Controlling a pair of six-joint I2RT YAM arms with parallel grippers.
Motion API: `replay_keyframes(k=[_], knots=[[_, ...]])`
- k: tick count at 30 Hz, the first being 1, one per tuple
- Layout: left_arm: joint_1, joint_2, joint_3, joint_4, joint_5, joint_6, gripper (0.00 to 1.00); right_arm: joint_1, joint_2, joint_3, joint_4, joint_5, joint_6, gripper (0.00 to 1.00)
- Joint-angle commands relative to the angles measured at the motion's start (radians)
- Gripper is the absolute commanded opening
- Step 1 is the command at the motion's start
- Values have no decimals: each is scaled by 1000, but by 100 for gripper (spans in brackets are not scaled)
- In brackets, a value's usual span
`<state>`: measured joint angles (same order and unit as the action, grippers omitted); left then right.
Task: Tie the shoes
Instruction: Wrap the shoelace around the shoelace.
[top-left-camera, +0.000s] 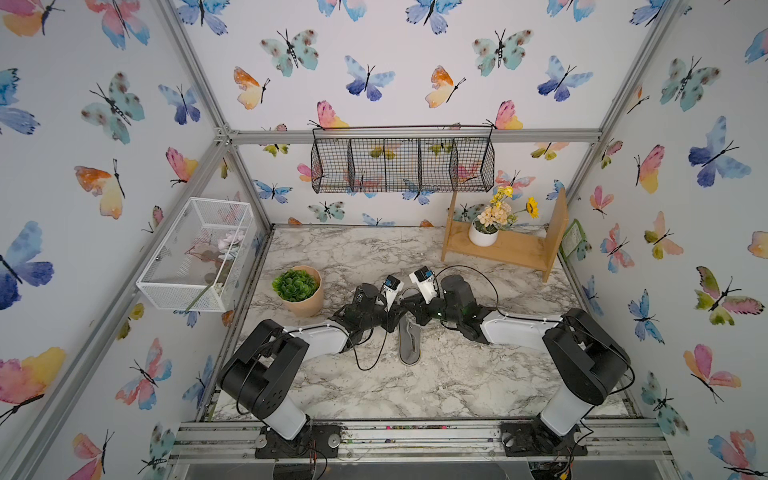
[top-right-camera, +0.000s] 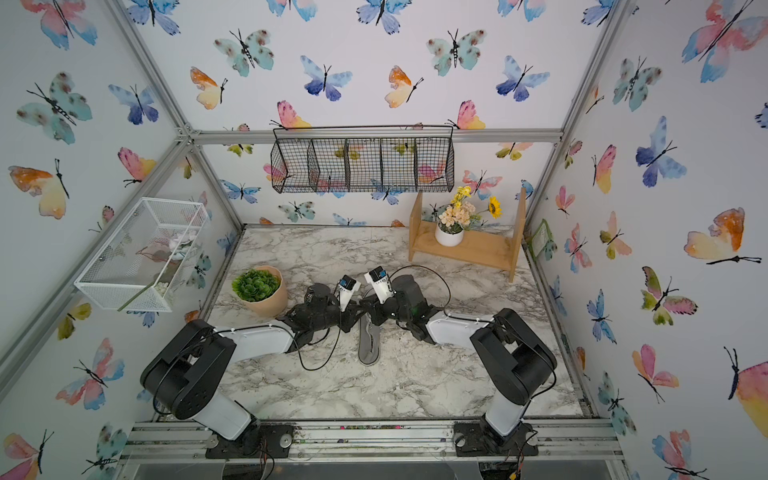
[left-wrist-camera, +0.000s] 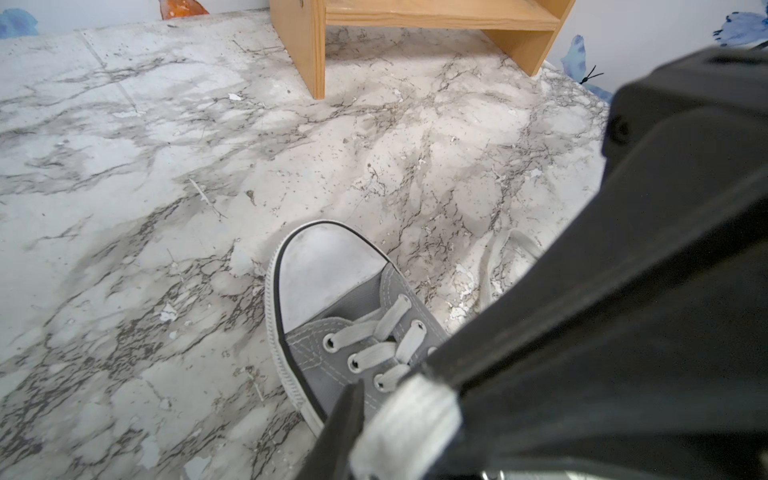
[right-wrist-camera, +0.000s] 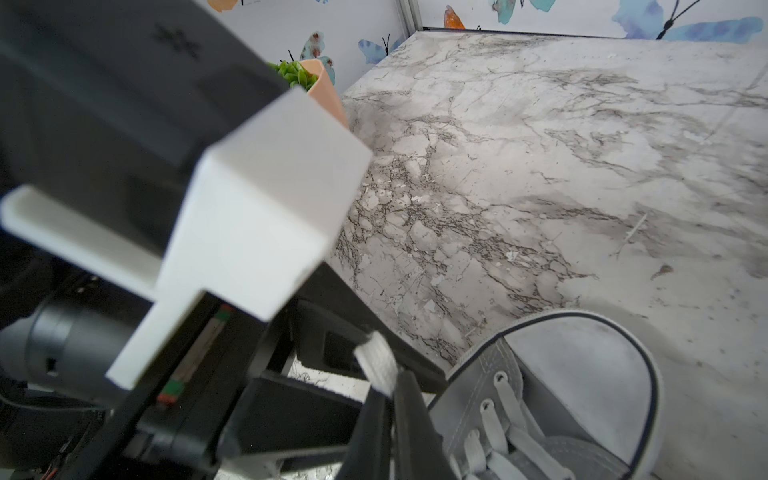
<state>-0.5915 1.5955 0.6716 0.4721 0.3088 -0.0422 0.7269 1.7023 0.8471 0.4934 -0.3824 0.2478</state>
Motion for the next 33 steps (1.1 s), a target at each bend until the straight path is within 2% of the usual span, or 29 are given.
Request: replay_keyframes(k=[1,4,11,15,18,21,33], knots=[[-7,7,16,18,-4,-3,22,-4,13,23,-18,-18,9,8],[-7,11,22,13,1,-9,22,-4,11,21,-19,-16,10,8],[-7,-12,17,-3,-25,-32,41,-4,13,21,-24,-15,8,8],[-10,-30,10,-9,-43,-35,42,-4,17,24,-26,-15,11,8],[-16,-40,5,-12,-50,-37,39,-4,22,30,-32,-18,10,8],[-19,-48,1,-12,-56,-37,28,-4,26,34,-37,-18,12,8],[-21,-14,14,-12,-44,-48,0,-4,18,26,-60,-9,12,11]])
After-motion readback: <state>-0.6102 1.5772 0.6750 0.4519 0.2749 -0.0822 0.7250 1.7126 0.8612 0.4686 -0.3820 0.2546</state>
